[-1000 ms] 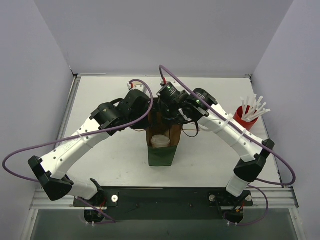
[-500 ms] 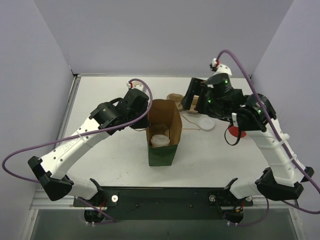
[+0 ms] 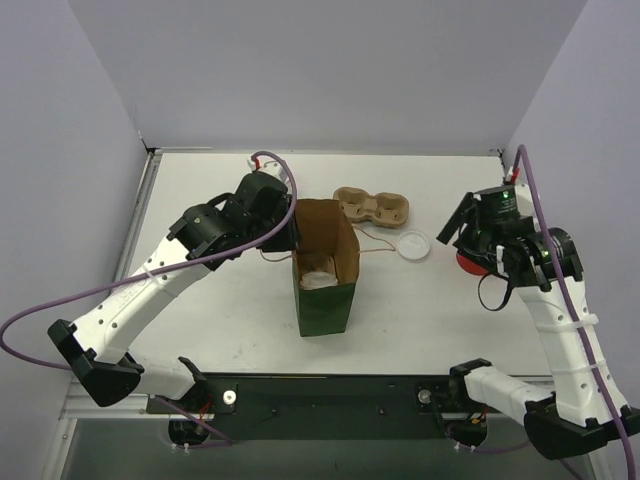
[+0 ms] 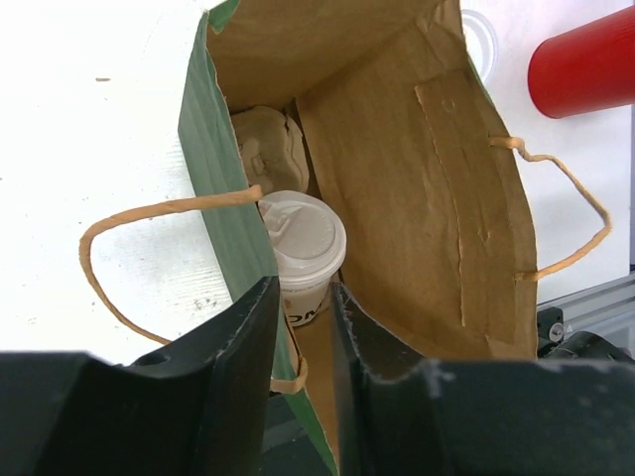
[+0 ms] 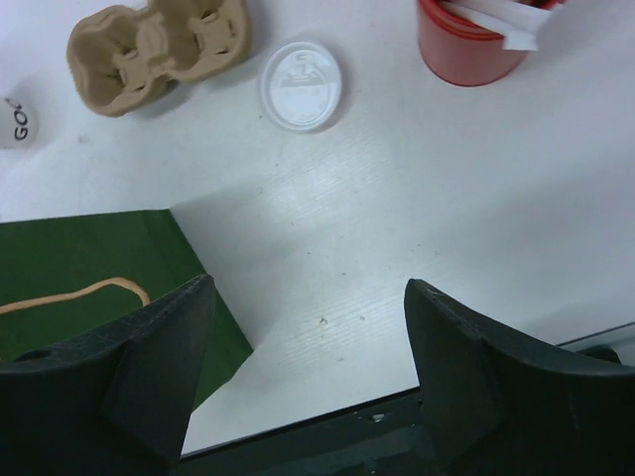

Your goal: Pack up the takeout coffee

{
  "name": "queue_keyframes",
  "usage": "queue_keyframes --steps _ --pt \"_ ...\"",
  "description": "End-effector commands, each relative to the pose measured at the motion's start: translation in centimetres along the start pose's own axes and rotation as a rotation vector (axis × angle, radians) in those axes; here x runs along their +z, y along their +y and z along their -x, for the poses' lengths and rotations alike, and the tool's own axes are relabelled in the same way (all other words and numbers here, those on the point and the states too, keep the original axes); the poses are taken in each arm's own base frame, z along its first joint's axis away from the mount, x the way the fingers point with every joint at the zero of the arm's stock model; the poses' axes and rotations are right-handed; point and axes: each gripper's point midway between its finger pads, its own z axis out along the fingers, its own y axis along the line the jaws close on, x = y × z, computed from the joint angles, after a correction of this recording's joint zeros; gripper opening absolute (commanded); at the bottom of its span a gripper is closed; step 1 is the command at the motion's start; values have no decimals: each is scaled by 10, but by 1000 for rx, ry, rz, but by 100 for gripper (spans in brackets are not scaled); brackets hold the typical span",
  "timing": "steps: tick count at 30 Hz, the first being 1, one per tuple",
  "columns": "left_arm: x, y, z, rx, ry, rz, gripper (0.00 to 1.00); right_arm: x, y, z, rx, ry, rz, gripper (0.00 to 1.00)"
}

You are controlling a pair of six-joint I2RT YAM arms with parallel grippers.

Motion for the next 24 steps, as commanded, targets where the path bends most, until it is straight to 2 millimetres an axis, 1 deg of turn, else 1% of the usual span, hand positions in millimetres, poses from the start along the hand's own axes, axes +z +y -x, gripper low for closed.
queue_keyframes --steps 1,3,7,11,12,13,14,15,16,17,18,20,21,23,24 --pt "-23 -12 30 -5 -105 -93 39 -1 -35 3 60 -33 -82 70" --pt "-26 -12 33 -1 -116 -104 40 3 -50 5 85 -47 -136 70" --pt "-29 -13 38 7 -133 -123 43 11 -72 12 110 -67 -229 65" --pt "-31 -13 43 9 -142 -141 43 26 -86 19 149 -55 -290 59" --pt "-31 -14 44 15 -146 -145 44 33 -89 21 145 -45 -307 57" --pt "-33 -15 46 16 -150 -152 43 38 -85 24 152 -43 -291 55" --pt "-33 -16 46 19 -147 -162 43 42 -97 29 190 -43 -320 54" --pt "-34 -16 48 22 -153 -164 44 50 -99 31 191 -31 -331 51" --pt "-34 -17 48 25 -154 -168 43 53 -101 36 193 -42 -338 50" --pt "-35 -19 49 28 -157 -175 44 55 -110 42 216 -51 -361 50" --pt "-36 -19 50 31 -158 -176 44 62 -112 48 229 -53 -361 48" --pt "-37 -20 51 33 -159 -188 44 68 -114 57 234 -66 -353 47" --pt "-37 -21 52 33 -161 -192 44 77 -119 65 248 -78 -360 47" --pt "-37 -23 52 37 -160 -204 44 85 -119 75 244 -87 -356 46" --pt "-38 -24 52 39 -160 -207 44 94 -123 82 247 -93 -367 45"
